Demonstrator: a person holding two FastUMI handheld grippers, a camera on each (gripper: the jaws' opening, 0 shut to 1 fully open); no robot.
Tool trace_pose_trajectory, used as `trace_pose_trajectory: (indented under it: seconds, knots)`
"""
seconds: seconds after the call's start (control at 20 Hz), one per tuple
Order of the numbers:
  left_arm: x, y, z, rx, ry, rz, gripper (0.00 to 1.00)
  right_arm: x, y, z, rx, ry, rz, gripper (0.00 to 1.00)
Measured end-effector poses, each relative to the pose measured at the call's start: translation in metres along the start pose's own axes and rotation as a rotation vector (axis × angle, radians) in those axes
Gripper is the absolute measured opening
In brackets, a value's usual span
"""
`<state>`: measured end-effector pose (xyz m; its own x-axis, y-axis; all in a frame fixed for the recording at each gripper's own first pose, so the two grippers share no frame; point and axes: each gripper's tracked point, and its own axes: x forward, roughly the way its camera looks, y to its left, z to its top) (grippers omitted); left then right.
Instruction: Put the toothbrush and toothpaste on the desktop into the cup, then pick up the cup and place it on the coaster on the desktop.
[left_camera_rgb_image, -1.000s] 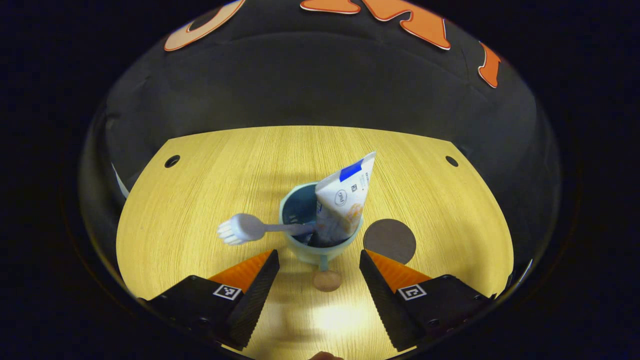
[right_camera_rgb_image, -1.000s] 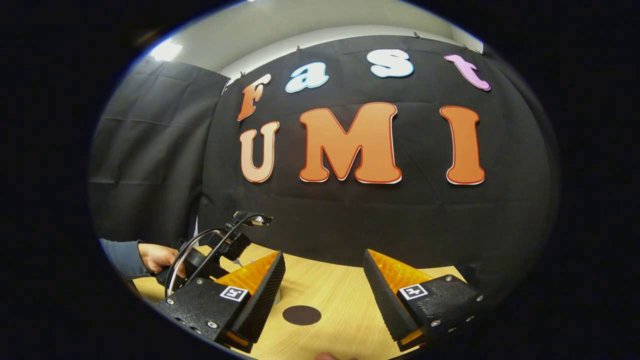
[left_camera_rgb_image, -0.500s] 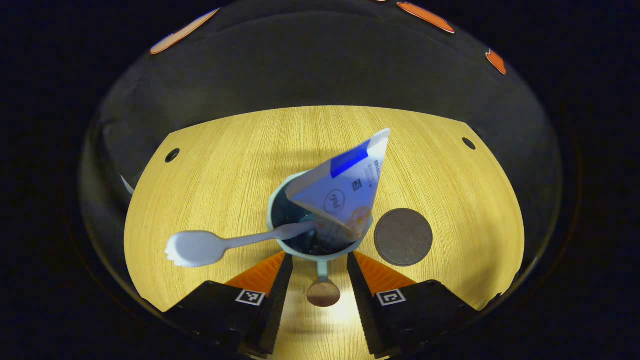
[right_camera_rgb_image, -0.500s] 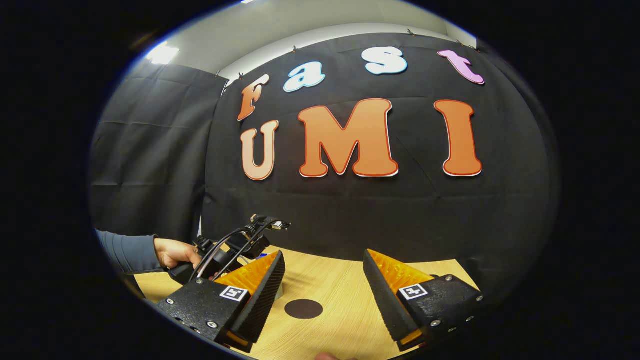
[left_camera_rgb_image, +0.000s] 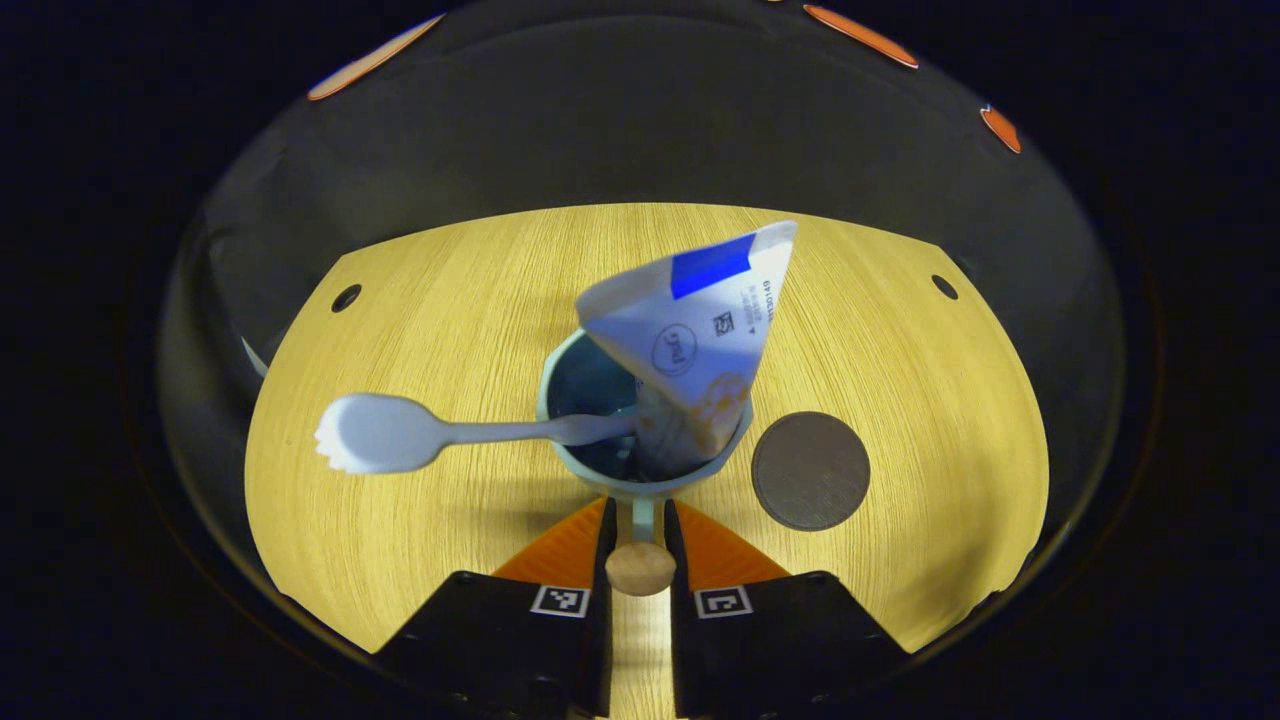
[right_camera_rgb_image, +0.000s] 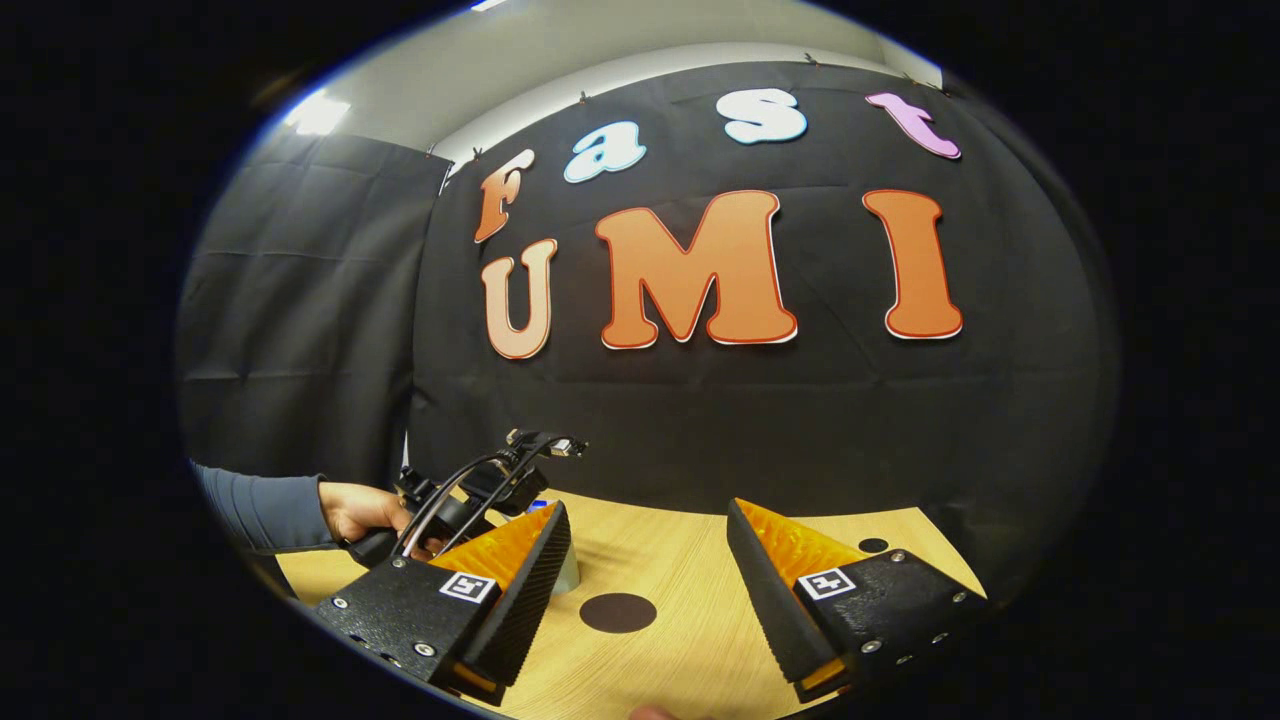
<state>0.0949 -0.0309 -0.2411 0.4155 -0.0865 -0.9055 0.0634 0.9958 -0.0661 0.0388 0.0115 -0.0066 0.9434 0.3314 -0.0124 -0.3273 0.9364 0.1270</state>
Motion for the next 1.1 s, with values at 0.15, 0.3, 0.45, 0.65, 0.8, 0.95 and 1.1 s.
trace_pose_trajectory:
  seconds: [0.15, 0.3, 0.45, 0.65, 0.8, 0.95, 1.1]
  knots:
    - [-0.009, -0.007, -0.001, 0.007, -0.025, -0.001, 0.22, -0.003, -0.004, -0.001, 0.003, -0.001, -0.010, 0.94]
    - [-0.011, -0.007, 0.005, 0.008, -0.042, -0.020, 0.22, -0.006, -0.006, 0.000, 0.015, -0.006, -0.014, 0.94]
    - [-0.011, -0.010, 0.004, 0.029, -0.073, -0.024, 0.22, -0.011, -0.010, 0.001, 0.016, -0.009, -0.023, 0.94]
    - [-0.008, -0.013, -0.001, 0.047, -0.079, -0.064, 0.22, -0.018, -0.017, -0.002, 0.015, -0.007, -0.041, 0.94]
    - [-0.008, -0.015, 0.001, 0.069, -0.074, -0.078, 0.22, -0.023, -0.021, -0.003, 0.024, -0.003, -0.048, 0.94]
    - [-0.010, -0.017, 0.003, 0.089, -0.065, -0.097, 0.22, -0.029, -0.025, -0.008, 0.027, 0.006, -0.059, 0.94]
    - [-0.006, -0.021, -0.003, 0.108, -0.052, -0.110, 0.22, -0.033, -0.033, -0.013, 0.028, 0.009, -0.077, 0.94]
